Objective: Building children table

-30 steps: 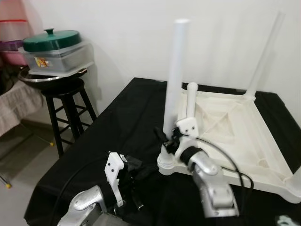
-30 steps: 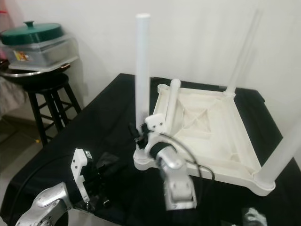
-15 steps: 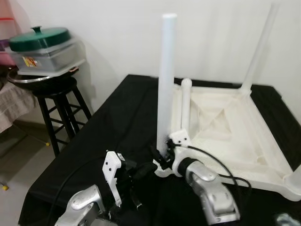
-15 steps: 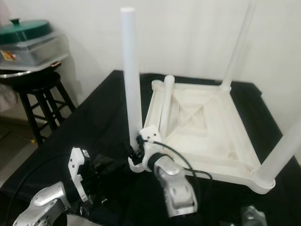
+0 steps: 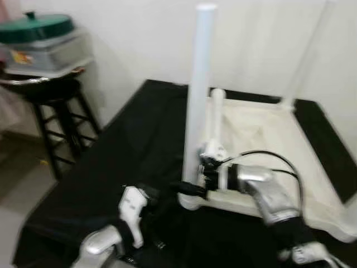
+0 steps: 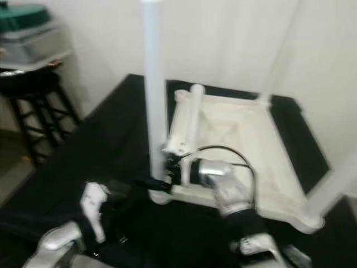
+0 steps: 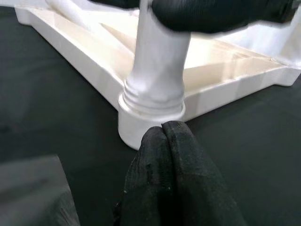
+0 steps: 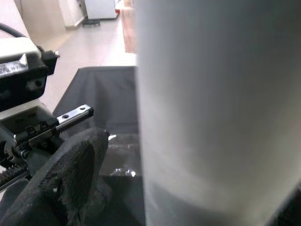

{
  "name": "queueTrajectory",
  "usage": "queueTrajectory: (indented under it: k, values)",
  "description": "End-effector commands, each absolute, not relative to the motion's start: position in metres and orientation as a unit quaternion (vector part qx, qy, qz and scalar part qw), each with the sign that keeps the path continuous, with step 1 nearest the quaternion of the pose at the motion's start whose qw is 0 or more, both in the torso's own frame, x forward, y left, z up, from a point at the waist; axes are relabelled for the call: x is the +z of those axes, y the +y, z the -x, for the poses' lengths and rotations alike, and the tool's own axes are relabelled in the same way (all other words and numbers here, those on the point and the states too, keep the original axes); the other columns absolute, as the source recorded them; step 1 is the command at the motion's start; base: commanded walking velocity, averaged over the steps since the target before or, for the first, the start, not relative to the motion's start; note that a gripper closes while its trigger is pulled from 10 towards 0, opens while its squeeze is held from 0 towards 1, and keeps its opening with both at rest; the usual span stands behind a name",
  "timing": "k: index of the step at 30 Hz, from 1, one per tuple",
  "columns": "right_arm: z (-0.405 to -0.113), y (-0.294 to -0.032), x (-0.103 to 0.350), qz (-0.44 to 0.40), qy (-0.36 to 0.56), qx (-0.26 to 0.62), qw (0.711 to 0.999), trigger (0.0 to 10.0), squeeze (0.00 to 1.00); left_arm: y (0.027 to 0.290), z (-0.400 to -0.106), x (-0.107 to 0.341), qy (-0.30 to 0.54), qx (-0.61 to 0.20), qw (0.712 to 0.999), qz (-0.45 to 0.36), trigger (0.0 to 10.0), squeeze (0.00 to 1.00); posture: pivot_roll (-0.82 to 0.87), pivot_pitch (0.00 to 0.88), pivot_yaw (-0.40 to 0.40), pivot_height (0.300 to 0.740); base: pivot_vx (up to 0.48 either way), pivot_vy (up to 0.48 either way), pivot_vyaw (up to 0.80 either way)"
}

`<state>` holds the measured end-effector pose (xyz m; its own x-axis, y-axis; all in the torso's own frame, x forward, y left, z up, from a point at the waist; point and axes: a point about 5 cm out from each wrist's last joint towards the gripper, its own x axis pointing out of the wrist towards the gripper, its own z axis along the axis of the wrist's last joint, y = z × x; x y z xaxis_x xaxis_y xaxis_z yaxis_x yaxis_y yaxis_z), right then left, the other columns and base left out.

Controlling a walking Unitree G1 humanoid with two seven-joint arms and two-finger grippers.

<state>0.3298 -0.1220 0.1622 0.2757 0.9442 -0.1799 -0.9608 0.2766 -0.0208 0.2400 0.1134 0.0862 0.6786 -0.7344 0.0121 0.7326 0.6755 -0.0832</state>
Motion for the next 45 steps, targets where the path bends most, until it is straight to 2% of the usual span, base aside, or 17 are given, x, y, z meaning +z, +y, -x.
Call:
queueTrajectory:
  k: [1, 2, 7, 15, 18, 19, 20, 22, 23, 26, 34, 35, 36, 37, 38, 41, 45]
  values:
    - [-0.331, -0.118, 0.162, 0.055, 0.07, 0.625, 0.775, 10.0, 0.0, 0.112, -0.235, 0.075, 0.029, -0.403, 0.914, 0.042, 10.0, 0.0, 0.1, 0.0, -0.073, 0.74, 0.0, 0.0, 0.0]
    - [-0.333, -0.119, 0.162, 0.047, 0.073, 0.636, 0.767, 0.0, 0.0, 0.112, -0.233, 0.071, 0.034, -0.403, 0.913, 0.052, 10.0, 0.0, 0.1, 0.0, -0.066, 0.74, 0.0, 0.0, 0.0]
    - [-0.334, -0.122, 0.164, 0.039, 0.072, 0.643, 0.762, 0.0, 0.0, 0.113, -0.229, 0.068, 0.039, -0.404, 0.912, 0.061, 10.0, 0.0, 0.1, 0.0, -0.062, 0.74, 0.0, 0.0, 0.0]
    - [-0.328, -0.145, 0.153, 0.07, 0.06, 0.587, 0.804, 0.0, 0.0, 0.116, -0.217, 0.063, 0.043, -0.41, 0.908, 0.073, 10.0, 0.0, 0.05, 0.0, -0.041, 0.74, 0.0, 0.0, 0.0]
    - [-0.32, -0.145, 0.136, 0.081, 0.066, 0.496, 0.862, 0.0, 0.0, 0.115, -0.214, 0.063, 0.038, -0.412, 0.908, 0.065, 10.0, 0.0, 0.05, 0.0, -0.038, 0.74, 0.0, 0.0, 0.0]
    - [-0.32, -0.145, 0.136, 0.081, 0.066, 0.496, 0.862, 0.0, 0.0, 0.115, -0.214, 0.063, 0.038, -0.412, 0.908, 0.065, 10.0, 0.0, 0.05, 0.0, -0.038, 0.74, 0.0, 0.0, 0.0]
    - [-0.312, -0.137, 0.117, 0.09, 0.081, 0.394, 0.911, 0.0, 0.0, 0.116, -0.212, 0.063, 0.035, -0.412, 0.908, 0.063, 10.0, 0.0, 0.04, 0.0, -0.033, 0.74, 0.0, 0.0, 0.0]
    - [-0.312, -0.137, 0.117, 0.09, 0.081, 0.394, 0.911, 0.0, 0.0, 0.116, -0.212, 0.063, 0.035, -0.412, 0.908, 0.063, 10.0, 0.0, 0.04, 0.0, -0.033, 0.74, 0.0, 0.0, 0.0]
    - [-0.289, -0.131, 0.088, 0.083, 0.124, 0.27, 0.951, 0.0, 0.0, 0.118, -0.211, 0.064, 0.034, -0.411, 0.909, 0.06, 10.0, 0.0, 0.04, 0.0, -0.033, 0.74, 0.0, 0.0, 0.0]
    - [-0.257, -0.115, 0.064, 0.116, 0.143, 0.171, 0.968, 0.0, 0.0, 0.121, -0.211, 0.064, 0.032, -0.409, 0.91, 0.057, 10.0, 0.0, 0.01, 0.0, 0.012, 0.74, 0.0, 0.0, 0.0]
    - [-0.274, -0.116, 0.068, 0.121, 0.134, 0.175, 0.968, 0.0, 0.0, 0.123, -0.215, 0.063, 0.033, -0.413, 0.908, 0.057, 10.0, 0.0, 0.02, 0.0, 0.009, 0.74, 0.0, 0.0, 0.0]
    - [-0.277, -0.116, 0.068, 0.117, 0.138, 0.184, 0.966, 10.0, 0.0, 0.123, -0.215, 0.063, 0.032, -0.412, 0.909, 0.058, 10.0, 0.0, 0.02, 0.0, 0.007, 0.74, 0.0, 0.0, 0.0]
    - [-0.277, -0.116, 0.068, 0.117, 0.138, 0.184, 0.966, 10.0, 0.0, 0.123, -0.215, 0.063, 0.032, -0.412, 0.909, 0.058, 10.0, 0.0, 0.02, 0.0, 0.007, 0.74, 0.0, 0.0, 0.0]
    - [-0.28, -0.117, 0.071, 0.109, 0.133, 0.199, 0.965, 10.0, 0.13, 0.123, -0.216, 0.063, 0.031, -0.411, 0.909, 0.059, 10.0, 0.0, 0.02, 0.0, 0.006, 0.74, 0.0, 0.0, 0.0]
    - [-0.285, -0.116, 0.081, 0.092, 0.118, 0.233, 0.961, 10.0, 1.0, 0.122, -0.216, 0.063, 0.03, -0.41, 0.91, 0.06, 10.0, 0.0, 0.02, 0.0, 0.002, 0.74, 0.0, 0.0, 0.0]
    - [-0.291, -0.115, 0.099, 0.08, 0.083, 0.272, 0.955, 10.0, 1.0, 0.122, -0.217, 0.064, 0.028, -0.409, 0.91, 0.062, 10.0, 0.0, 0.02, 0.0, 0.002, 0.74, 0.0, 0.0, 0.0]
    - [-0.288, -0.117, 0.125, 0.081, 0.037, 0.403, 0.911, 10.0, 1.0, 0.12, -0.218, 0.064, 0.025, -0.408, 0.91, 0.064, 10.0, 0.0, 0.03, 0.0, -0.006, 0.74, 0.0, 0.0, 0.0]
